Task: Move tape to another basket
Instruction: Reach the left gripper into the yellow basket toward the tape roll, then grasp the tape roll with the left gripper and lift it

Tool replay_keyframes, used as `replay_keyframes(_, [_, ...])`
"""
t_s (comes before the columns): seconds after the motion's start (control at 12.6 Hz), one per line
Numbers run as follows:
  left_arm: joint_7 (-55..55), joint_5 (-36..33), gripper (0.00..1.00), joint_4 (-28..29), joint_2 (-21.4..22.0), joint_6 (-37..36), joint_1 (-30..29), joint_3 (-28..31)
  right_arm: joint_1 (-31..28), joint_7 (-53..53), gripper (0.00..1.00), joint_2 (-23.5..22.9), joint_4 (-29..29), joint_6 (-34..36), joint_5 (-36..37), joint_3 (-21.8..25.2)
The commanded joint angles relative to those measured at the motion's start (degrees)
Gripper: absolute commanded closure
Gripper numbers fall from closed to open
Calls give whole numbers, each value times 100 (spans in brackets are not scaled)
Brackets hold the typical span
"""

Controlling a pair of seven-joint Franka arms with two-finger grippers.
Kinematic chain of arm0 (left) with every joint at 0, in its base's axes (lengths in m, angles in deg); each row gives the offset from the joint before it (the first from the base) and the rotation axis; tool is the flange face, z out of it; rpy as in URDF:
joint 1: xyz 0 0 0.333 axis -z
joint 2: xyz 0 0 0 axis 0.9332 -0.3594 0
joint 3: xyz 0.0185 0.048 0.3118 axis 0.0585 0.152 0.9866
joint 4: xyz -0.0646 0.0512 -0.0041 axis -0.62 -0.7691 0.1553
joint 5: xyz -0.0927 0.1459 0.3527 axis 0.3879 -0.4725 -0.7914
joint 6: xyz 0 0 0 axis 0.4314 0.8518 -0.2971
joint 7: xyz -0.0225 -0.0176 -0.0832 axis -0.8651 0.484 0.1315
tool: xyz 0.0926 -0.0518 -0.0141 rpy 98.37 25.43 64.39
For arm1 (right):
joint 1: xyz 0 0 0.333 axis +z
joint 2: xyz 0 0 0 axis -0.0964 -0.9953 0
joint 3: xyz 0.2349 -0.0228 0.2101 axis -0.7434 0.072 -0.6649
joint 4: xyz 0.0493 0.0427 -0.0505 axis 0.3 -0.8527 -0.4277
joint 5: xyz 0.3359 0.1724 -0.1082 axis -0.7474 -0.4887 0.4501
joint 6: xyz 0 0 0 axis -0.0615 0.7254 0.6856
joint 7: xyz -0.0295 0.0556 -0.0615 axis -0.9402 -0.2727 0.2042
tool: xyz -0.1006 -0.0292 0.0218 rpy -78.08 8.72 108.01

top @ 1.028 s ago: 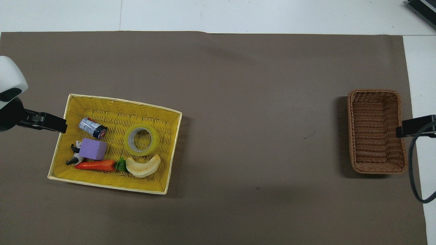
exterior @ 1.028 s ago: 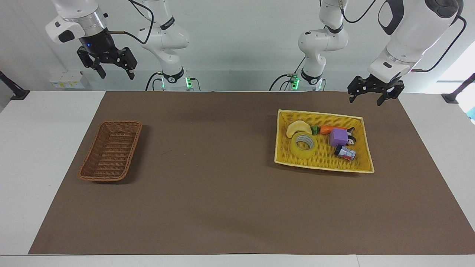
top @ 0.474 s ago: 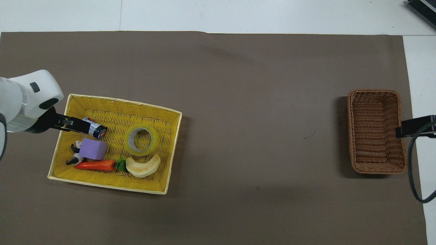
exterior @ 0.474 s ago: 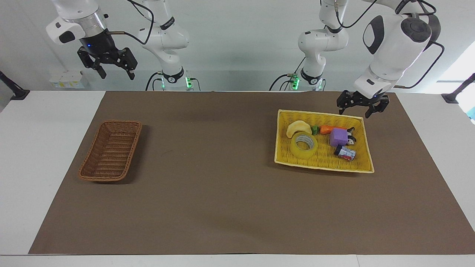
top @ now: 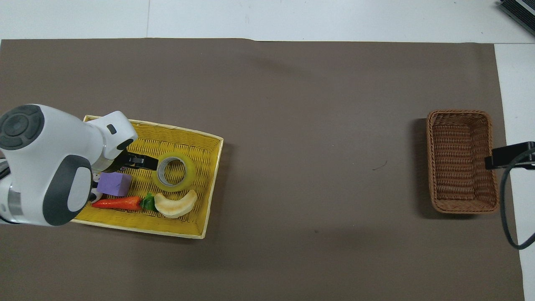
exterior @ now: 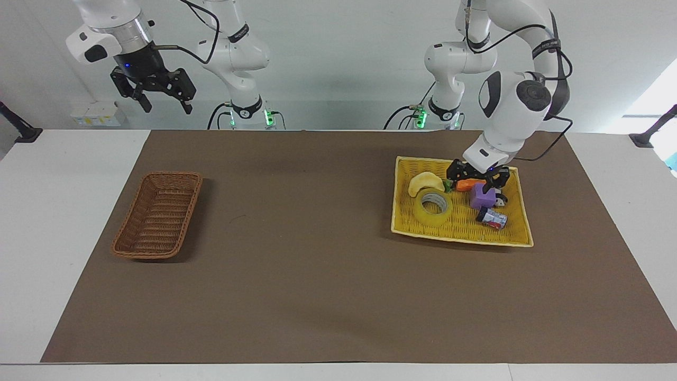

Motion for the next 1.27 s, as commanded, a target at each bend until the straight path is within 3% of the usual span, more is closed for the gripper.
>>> replay_keyframes(0.0, [588,50,0,273,-306,708,151,78,-62,77,0,55,-90,-43,-111,-11])
replay_keyframes(0.16, [861,50,0,668,-315,1210,186,78,-62,77,0,55,-90,-43,-111,-20])
replay_keyframes(0.24, [888,50,10,809,-315,1342,186,78,-62,77,0,55,-90,-43,-111,-11])
replay_keyframes(0.4, [879,50,47,924,-289,1318,186,78,-62,68,0,55,-90,-43,-111,-20])
replay_keyframes(0.55, [871,58,100,1073,-246,1230,169,78,-62,68,0,55,-98,-43,-111,-20])
replay_keyframes(0.71, [871,58,100,1013,-254,1020,160,78,-62,68,0,55,-98,-43,-111,-20])
replay_keyframes(1.03, [897,58,100,-31,-517,-112,151,87,-62,68,0,55,-98,-43,-111,-20])
replay_keyframes(1.19, [906,67,100,-261,-457,-334,151,87,-62,68,0,55,-98,-43,-111,-20])
